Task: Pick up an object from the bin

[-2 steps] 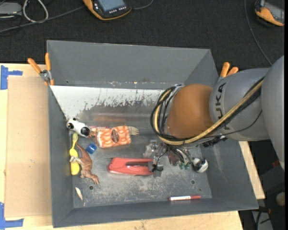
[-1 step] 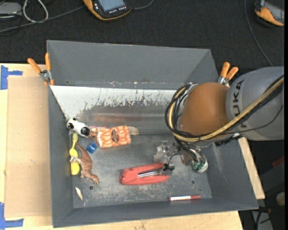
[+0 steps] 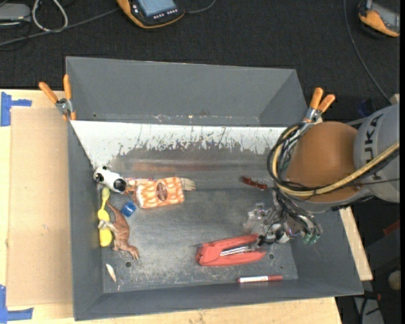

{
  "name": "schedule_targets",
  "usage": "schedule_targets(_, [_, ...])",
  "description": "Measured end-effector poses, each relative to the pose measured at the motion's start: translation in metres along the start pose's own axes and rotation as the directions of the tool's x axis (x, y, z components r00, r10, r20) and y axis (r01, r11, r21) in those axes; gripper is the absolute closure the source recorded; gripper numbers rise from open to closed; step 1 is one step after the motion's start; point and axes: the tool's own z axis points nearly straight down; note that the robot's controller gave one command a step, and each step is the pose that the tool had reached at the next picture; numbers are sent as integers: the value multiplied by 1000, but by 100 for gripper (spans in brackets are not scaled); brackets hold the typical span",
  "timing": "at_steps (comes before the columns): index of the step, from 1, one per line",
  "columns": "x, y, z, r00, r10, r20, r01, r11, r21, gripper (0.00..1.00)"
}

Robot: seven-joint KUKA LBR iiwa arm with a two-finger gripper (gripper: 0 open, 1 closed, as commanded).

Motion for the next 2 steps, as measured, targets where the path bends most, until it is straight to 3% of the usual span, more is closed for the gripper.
schedule_targets(1, [-20,0,-68,992,-127,0,127,992,-2,100])
schedule_targets(2, [-55,-31,-136,932,-364,-7,364,932,-6,100])
